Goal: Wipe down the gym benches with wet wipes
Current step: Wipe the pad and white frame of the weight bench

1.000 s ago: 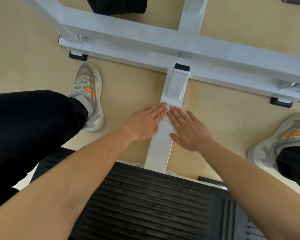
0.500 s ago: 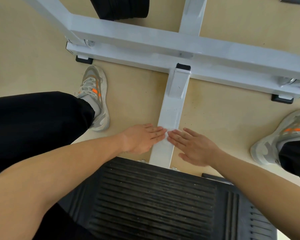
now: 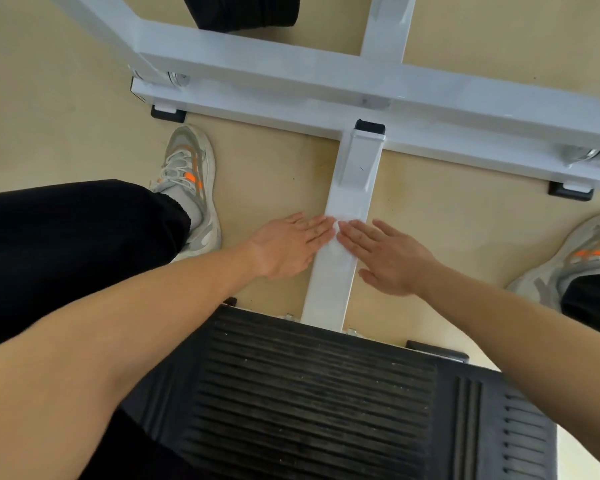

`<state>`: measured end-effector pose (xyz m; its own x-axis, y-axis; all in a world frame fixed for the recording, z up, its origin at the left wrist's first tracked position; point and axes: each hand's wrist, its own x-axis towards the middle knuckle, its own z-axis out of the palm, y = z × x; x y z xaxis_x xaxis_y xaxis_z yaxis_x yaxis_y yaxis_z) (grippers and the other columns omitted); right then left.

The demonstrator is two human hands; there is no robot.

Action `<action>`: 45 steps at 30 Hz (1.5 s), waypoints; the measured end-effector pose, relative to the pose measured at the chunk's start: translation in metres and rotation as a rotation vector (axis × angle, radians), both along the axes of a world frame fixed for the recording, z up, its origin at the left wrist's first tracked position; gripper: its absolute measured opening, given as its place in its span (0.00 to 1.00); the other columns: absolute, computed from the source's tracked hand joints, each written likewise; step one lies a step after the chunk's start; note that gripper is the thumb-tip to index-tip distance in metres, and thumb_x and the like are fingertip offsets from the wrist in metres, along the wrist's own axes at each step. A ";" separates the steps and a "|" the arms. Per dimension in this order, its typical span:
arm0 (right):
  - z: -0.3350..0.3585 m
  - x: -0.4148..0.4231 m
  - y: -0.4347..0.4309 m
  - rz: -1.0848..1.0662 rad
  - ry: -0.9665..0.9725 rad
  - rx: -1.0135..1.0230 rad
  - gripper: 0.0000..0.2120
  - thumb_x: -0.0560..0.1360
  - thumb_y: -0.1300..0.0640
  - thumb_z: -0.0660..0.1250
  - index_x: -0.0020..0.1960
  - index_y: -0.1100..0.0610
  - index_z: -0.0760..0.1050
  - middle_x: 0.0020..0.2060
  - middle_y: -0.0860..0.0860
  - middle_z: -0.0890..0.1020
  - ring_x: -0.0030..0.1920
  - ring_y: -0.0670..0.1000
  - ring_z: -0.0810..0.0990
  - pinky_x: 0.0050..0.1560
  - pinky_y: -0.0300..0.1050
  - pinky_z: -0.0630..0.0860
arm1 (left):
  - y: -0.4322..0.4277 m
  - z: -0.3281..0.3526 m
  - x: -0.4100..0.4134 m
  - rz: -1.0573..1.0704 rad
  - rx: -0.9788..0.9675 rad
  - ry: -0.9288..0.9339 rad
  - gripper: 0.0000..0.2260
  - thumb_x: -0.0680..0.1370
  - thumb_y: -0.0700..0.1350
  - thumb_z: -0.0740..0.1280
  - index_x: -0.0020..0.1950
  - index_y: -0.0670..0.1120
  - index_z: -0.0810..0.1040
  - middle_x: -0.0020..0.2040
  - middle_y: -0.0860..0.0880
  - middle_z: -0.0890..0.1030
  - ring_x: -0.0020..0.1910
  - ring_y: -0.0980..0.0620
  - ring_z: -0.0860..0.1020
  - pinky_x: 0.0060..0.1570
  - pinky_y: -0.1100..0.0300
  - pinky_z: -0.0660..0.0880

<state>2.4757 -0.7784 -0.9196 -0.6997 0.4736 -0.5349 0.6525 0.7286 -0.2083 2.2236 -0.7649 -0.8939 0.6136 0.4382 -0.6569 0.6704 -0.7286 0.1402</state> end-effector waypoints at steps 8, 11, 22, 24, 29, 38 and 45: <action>0.008 -0.001 -0.056 0.286 0.047 -0.127 0.29 0.82 0.51 0.39 0.80 0.49 0.32 0.78 0.45 0.35 0.80 0.50 0.35 0.76 0.52 0.30 | -0.044 0.003 -0.022 -0.331 -0.245 0.006 0.26 0.86 0.48 0.50 0.82 0.49 0.43 0.82 0.50 0.42 0.81 0.52 0.42 0.79 0.51 0.42; 0.007 0.004 -0.049 0.263 0.056 -0.135 0.29 0.82 0.49 0.39 0.80 0.48 0.33 0.78 0.44 0.35 0.80 0.49 0.35 0.77 0.53 0.31 | -0.034 0.002 -0.020 -0.323 -0.240 -0.030 0.27 0.86 0.45 0.52 0.82 0.51 0.43 0.82 0.53 0.42 0.81 0.52 0.40 0.80 0.51 0.42; -0.001 0.013 0.040 -0.143 -0.046 0.037 0.34 0.84 0.46 0.49 0.80 0.51 0.32 0.79 0.47 0.33 0.80 0.48 0.34 0.79 0.52 0.39 | 0.038 -0.016 0.021 0.088 0.105 -0.058 0.29 0.86 0.50 0.49 0.82 0.48 0.37 0.82 0.52 0.39 0.81 0.52 0.40 0.80 0.51 0.46; 0.001 0.009 0.032 -0.214 -0.029 0.015 0.34 0.83 0.47 0.50 0.81 0.52 0.34 0.78 0.46 0.33 0.80 0.49 0.36 0.79 0.52 0.41 | 0.035 -0.014 0.027 0.130 0.107 -0.089 0.28 0.86 0.52 0.50 0.82 0.48 0.41 0.83 0.51 0.42 0.81 0.52 0.42 0.79 0.51 0.48; -0.003 0.003 -0.018 -0.316 0.117 0.012 0.32 0.81 0.55 0.60 0.82 0.56 0.53 0.81 0.51 0.52 0.80 0.55 0.55 0.78 0.53 0.56 | 0.008 -0.016 0.031 0.028 0.136 -0.114 0.24 0.87 0.51 0.51 0.82 0.48 0.53 0.82 0.50 0.55 0.81 0.50 0.52 0.78 0.53 0.56; -0.010 -0.027 0.004 -0.672 0.401 -0.011 0.07 0.75 0.64 0.68 0.53 0.58 0.80 0.50 0.55 0.77 0.47 0.59 0.78 0.46 0.54 0.77 | -0.003 -0.019 0.061 0.836 0.130 -0.483 0.06 0.79 0.48 0.69 0.52 0.48 0.81 0.49 0.51 0.83 0.51 0.49 0.78 0.47 0.52 0.75; 0.026 -0.035 0.059 -1.286 0.787 0.150 0.04 0.75 0.63 0.71 0.47 0.55 0.79 0.45 0.47 0.80 0.40 0.46 0.80 0.42 0.39 0.76 | 0.048 0.007 0.086 1.587 0.026 -0.942 0.06 0.73 0.42 0.78 0.43 0.49 0.81 0.37 0.57 0.81 0.35 0.66 0.78 0.41 0.73 0.73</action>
<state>2.4412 -0.7191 -0.8934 0.1440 0.9815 -0.1261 0.6034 -0.1881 -0.7750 2.3093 -0.7166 -0.8874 -0.2205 0.9038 -0.3668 0.3613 0.4250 0.8300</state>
